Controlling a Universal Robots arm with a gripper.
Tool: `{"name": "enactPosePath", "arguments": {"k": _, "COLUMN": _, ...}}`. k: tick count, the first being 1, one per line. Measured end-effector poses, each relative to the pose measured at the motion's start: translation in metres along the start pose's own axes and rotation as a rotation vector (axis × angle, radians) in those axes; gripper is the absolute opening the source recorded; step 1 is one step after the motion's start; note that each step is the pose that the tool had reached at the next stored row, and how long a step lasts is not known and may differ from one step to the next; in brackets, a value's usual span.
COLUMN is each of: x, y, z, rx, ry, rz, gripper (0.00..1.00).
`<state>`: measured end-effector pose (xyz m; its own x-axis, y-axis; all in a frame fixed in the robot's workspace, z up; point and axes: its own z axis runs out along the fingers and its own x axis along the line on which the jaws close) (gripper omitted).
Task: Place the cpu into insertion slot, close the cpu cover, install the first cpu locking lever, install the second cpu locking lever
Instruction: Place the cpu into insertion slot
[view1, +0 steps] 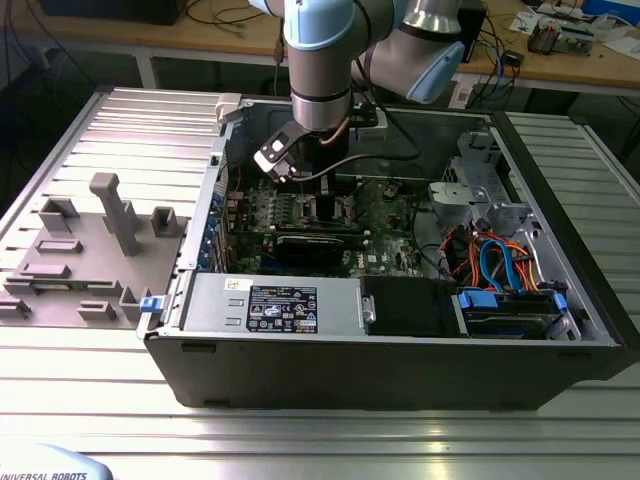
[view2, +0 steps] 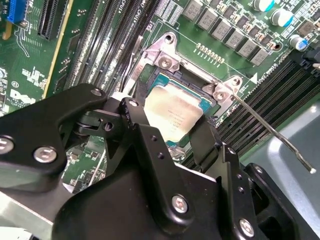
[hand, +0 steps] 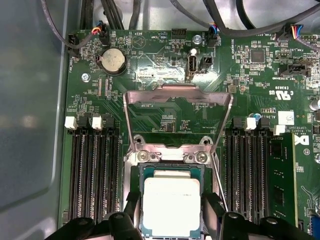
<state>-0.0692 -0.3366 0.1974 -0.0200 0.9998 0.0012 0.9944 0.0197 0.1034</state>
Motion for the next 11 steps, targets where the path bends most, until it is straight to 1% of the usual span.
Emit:
{"name": "enactPosePath", "arguments": {"k": 3, "x": 0.0000, "y": 0.0006, "z": -0.0038, "rx": 0.0077, "ry": 0.0001, "rz": 0.000, "gripper": 0.61}}
{"name": "enactPosePath", "arguments": {"k": 4, "x": -0.0001, "y": 0.0040, "z": -0.0076, "rx": 0.0363, "ry": 0.0007, "rz": 0.000, "gripper": 0.61}}
{"name": "enactPosePath", "arguments": {"k": 5, "x": -0.0002, "y": 0.0086, "z": -0.0083, "rx": 0.0652, "ry": 0.0011, "rz": 0.000, "gripper": 0.60}}
{"name": "enactPosePath", "arguments": {"k": 6, "x": -0.0002, "y": 0.0115, "z": -0.0104, "rx": 0.0867, "ry": 0.0018, "rz": 0.000, "gripper": 0.53}}
{"name": "enactPosePath", "arguments": {"k": 7, "x": -0.0002, "y": 0.0115, "z": -0.0104, "rx": 0.0867, "ry": 0.0017, "rz": 0.000, "gripper": 0.51}}
{"name": "enactPosePath", "arguments": {"k": 8, "x": -0.0002, "y": 0.0115, "z": -0.0104, "rx": 0.0868, "ry": 0.0017, "rz": 0.000, "gripper": 0.44}}
{"name": "enactPosePath", "arguments": {"k": 9, "x": -0.0002, "y": 0.0115, "z": -0.0105, "rx": 0.0868, "ry": 0.0016, "rz": 0.000, "gripper": 0.44}}
{"name": "enactPosePath", "arguments": {"k": 10, "x": -0.0002, "y": 0.0120, "z": -0.0104, "rx": 0.0868, "ry": 0.0017, "rz": 0.000, "gripper": 0.32}}
{"name": "enactPosePath", "arguments": {"k": 11, "x": -0.0002, "y": 0.0125, "z": -0.0103, "rx": 0.0868, "ry": 0.0017, "rz": 0.000, "gripper": 0.32}}
